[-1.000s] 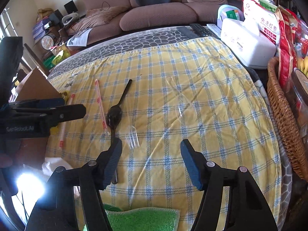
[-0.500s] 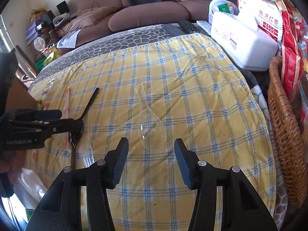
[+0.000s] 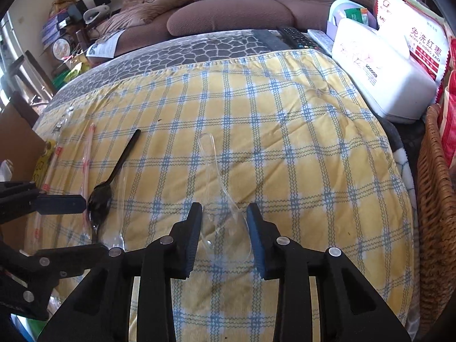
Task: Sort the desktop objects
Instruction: 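Grasp a clear plastic spoon with the right gripper, then grasp a clear plastic fork with the left gripper while the right holds the clear spoon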
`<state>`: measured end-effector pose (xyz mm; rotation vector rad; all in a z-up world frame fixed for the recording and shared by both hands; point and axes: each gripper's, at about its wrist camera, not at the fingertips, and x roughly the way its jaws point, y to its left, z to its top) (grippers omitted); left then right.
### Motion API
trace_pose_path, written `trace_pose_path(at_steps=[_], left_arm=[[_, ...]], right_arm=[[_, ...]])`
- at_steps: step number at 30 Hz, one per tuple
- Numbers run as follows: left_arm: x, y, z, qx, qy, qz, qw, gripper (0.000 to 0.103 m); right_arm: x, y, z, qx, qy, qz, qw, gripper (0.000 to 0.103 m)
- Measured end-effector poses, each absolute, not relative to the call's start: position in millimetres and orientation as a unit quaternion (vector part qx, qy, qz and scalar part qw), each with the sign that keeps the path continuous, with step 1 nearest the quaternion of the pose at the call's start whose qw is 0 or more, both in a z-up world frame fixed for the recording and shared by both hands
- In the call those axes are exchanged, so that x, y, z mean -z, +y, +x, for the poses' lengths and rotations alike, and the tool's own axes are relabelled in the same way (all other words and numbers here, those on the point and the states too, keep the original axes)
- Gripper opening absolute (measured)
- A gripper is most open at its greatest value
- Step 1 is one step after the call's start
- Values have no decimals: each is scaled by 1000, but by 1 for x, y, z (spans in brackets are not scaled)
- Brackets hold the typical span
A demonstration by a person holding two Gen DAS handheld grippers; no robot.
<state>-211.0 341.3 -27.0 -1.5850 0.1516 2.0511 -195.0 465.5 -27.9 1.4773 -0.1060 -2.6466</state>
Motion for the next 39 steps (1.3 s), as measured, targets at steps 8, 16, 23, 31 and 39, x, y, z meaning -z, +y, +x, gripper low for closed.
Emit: trace_pose_path(at_steps=[8, 16, 23, 31, 39], left_arm=[[40, 366, -212, -758, 90, -597, 245, 43], [48, 369, -213, -756, 79, -609, 226, 32], [41, 360, -208, -763, 53, -601, 231, 20], [-22, 329, -190, -781, 19, -567, 261, 20], [-107, 260, -169, -805, -16, -527, 272, 20]], right_arm=[[5, 484, -168, 880, -80, 465, 50, 33], [-1, 494, -152, 882, -97, 458, 51, 33], [-9, 490, -145, 883, -98, 456, 56, 33], [-47, 469, -133, 891, -88, 440, 69, 33], [-107, 406, -122, 902, -68, 414, 99, 33]])
